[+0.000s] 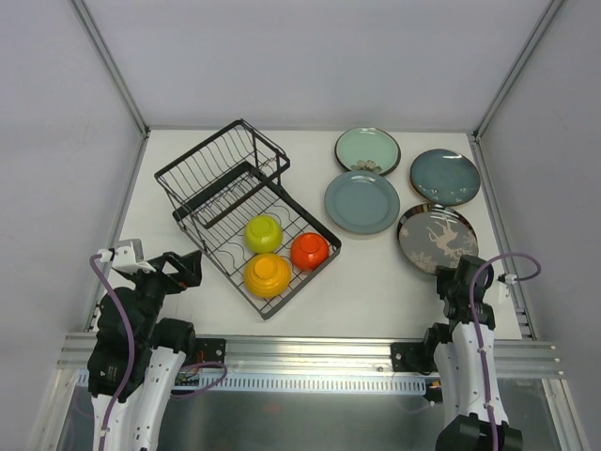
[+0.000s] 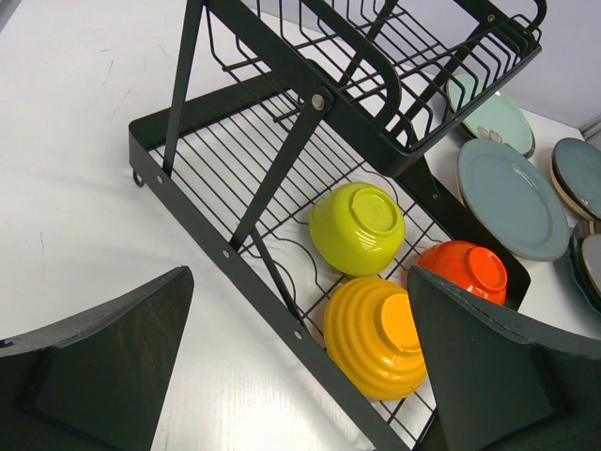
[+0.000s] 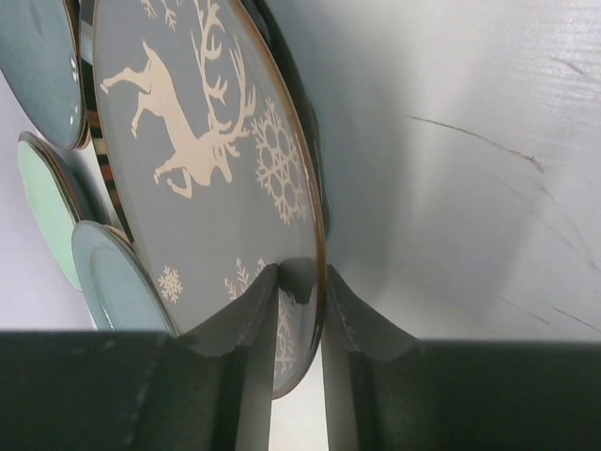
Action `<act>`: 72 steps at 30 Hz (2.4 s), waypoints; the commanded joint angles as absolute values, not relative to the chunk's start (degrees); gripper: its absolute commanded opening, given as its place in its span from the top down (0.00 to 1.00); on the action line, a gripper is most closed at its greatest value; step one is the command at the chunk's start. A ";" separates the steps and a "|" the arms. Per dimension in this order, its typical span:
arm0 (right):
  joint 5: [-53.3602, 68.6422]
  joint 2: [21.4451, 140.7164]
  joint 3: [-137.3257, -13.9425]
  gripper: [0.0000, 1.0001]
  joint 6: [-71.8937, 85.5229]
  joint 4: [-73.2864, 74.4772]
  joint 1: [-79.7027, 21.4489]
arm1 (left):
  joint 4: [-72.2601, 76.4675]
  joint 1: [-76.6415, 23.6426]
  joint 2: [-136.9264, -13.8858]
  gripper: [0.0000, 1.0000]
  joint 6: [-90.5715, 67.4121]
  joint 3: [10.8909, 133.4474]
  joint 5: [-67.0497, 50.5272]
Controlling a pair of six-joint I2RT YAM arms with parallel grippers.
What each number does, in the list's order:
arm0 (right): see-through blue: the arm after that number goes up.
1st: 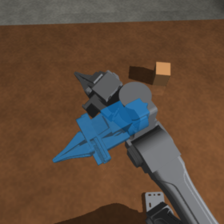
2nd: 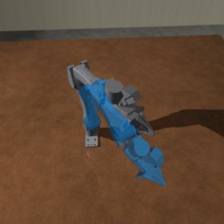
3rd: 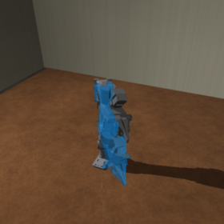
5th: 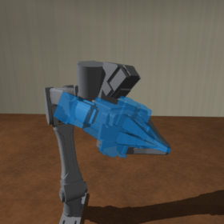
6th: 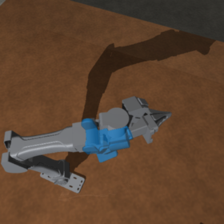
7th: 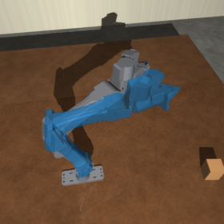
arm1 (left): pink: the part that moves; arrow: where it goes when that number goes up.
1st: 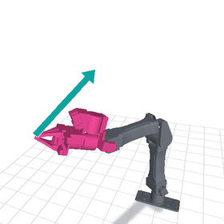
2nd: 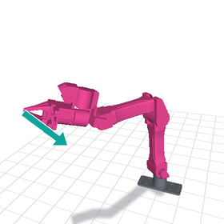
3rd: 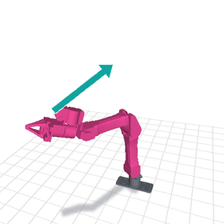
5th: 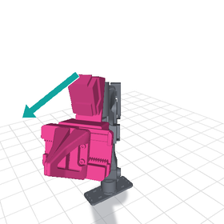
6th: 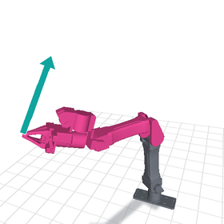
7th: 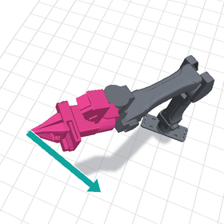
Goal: Load the plates into the dish rack
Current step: Grab a plate with the right arm, then pass the plate from the right arm to the left
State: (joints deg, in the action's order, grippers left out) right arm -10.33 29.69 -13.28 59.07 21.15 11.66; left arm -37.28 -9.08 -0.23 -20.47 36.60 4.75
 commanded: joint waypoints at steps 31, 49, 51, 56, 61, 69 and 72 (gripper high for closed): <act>-10.90 26.10 -42.26 0.99 43.43 41.39 11.87 | -36.56 -9.76 8.26 0.01 -21.45 36.12 4.92; 10.62 36.91 -57.04 1.00 27.08 37.44 11.34 | -33.93 -9.93 -3.67 0.01 -8.97 48.24 -16.24; 14.39 39.37 -58.79 0.99 26.11 36.65 11.16 | -34.01 -10.02 -9.73 0.01 -7.47 52.35 -23.62; 20.02 43.41 -61.26 1.00 23.30 35.33 10.02 | -34.01 -9.93 -25.62 0.01 -8.79 60.46 -37.78; 24.78 48.68 -63.45 0.99 21.27 34.81 8.79 | -33.93 -10.02 -36.97 0.01 -8.09 67.58 -41.04; 27.33 53.87 -65.39 0.99 20.22 34.28 6.33 | -33.66 -26.22 -52.45 0.01 -8.00 78.04 -27.65; 27.33 55.19 -65.83 0.99 20.21 34.10 5.89 | -33.49 -33.46 -59.04 0.01 -5.81 81.90 -20.32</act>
